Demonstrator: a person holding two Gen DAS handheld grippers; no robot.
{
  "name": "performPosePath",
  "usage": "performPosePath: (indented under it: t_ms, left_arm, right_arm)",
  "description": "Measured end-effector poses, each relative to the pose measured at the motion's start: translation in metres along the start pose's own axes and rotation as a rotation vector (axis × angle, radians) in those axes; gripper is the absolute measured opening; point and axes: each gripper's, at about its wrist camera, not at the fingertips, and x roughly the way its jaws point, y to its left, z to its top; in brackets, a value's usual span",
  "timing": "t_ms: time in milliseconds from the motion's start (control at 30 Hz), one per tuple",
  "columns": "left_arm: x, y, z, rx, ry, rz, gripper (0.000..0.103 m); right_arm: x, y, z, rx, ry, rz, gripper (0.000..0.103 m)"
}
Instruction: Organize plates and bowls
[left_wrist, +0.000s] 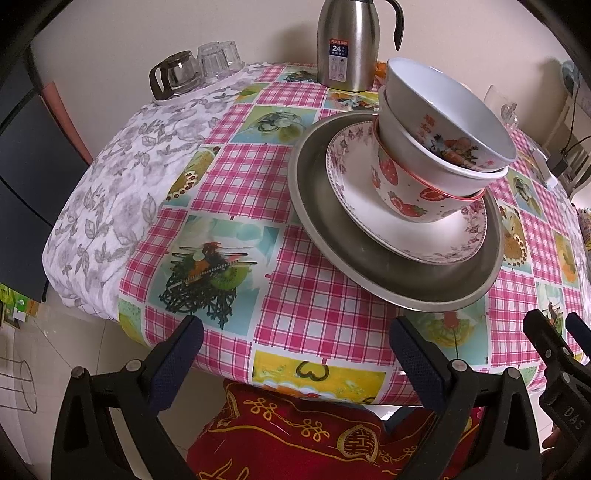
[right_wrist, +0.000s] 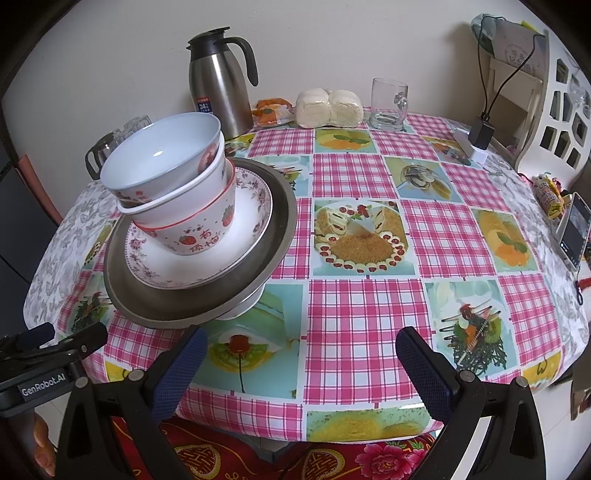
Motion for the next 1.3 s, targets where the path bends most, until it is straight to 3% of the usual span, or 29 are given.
performPosePath:
  t_ms: [1300]
  left_arm:
    - [0.0051, 0.0027, 0.005, -0.008, 0.01, -0.004, 0.1]
  right_arm:
    - [0.0049, -0.003, 0.0018, -0.001, 0.008, 0.0, 0.103]
